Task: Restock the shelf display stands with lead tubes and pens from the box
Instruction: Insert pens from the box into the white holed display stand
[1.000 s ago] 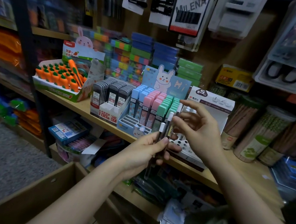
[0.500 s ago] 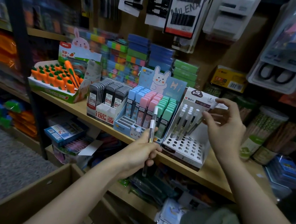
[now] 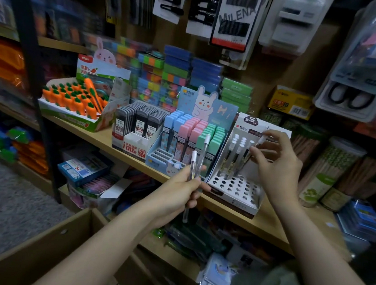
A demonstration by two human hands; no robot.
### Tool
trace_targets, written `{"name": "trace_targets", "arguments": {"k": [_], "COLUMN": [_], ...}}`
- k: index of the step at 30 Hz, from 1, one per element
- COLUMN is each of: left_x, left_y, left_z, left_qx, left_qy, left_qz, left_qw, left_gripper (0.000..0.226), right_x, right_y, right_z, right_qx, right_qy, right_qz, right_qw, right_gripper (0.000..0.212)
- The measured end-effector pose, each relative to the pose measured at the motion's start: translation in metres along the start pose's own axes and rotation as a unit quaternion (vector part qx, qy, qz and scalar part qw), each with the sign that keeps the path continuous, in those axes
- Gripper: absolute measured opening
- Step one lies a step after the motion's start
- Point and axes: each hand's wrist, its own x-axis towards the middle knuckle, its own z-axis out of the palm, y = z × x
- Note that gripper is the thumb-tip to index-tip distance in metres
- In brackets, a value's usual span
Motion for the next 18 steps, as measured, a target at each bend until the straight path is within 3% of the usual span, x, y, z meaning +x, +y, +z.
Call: {"name": "trace_targets", "arguments": {"k": [5, 11, 18], "left_x": [-0.003, -0.003, -0.005], "left_y": [-0.001, -0.002, 0.002], "left_z": [0.001, 0.000, -0.002], "left_qx": [-0.005, -0.042, -0.058], "left_qy": [-0.018, 0.024, -0.008], "left_qz": [0.019, 0.030, 0.034], "left_qw": [1.000, 0.998, 0.998], "left_gripper": [0.033, 0.028, 0.024], "right_x": [0.000, -0.001, -0.005], "right_y": [0.005, 0.006, -0.005], "right_z": [0.005, 0.009, 0.004], "right_qx": [-0.042, -0.063, -0.076], "right_qy": [-0.008, -0.016, -0.014], "right_qz": [-0.026, -0.022, 0.007], "right_qw": [0.999, 0.998, 0.997], "right_gripper": [0.032, 0.031, 0.036]}}
